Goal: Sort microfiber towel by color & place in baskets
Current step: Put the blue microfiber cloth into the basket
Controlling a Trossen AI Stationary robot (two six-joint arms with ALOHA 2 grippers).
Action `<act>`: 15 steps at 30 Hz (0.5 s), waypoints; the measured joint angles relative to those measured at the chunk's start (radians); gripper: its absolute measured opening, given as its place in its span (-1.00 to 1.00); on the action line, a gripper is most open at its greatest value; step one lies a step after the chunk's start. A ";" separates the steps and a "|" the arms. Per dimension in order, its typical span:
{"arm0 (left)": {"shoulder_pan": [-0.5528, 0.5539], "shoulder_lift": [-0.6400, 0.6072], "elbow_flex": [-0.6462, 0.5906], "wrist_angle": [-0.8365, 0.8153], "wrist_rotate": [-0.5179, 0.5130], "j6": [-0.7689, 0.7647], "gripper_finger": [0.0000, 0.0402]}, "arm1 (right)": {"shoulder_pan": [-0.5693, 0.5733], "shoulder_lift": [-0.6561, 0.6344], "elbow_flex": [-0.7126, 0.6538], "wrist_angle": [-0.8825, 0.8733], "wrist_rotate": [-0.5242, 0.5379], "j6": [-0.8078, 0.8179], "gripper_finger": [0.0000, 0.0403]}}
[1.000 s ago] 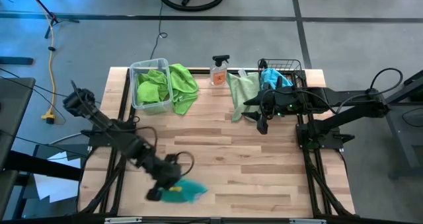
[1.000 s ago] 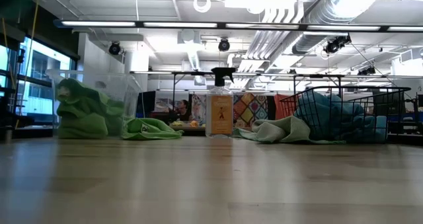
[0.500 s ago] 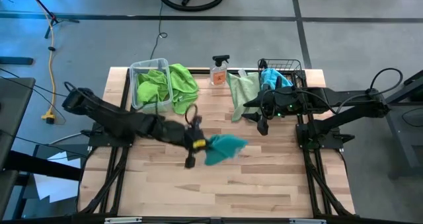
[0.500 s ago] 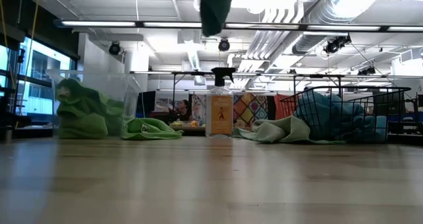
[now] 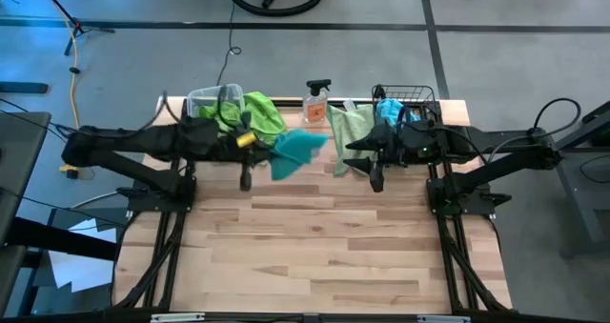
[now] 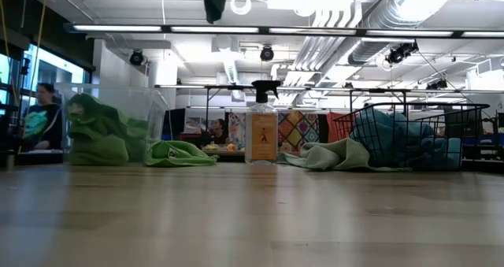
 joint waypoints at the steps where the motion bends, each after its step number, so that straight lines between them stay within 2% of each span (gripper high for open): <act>1: 0.016 -0.011 0.000 -0.001 0.018 0.015 -1.00 | 0.000 0.000 0.000 0.037 0.000 -0.001 -0.03; 7: 0.110 -0.016 0.000 -0.002 0.144 0.063 -1.00 | 0.000 0.018 0.000 0.255 0.004 -0.047 -0.03; 15: 0.135 0.040 0.000 0.005 0.187 0.055 -1.00 | 0.000 0.032 -0.001 0.283 0.008 -0.062 -0.03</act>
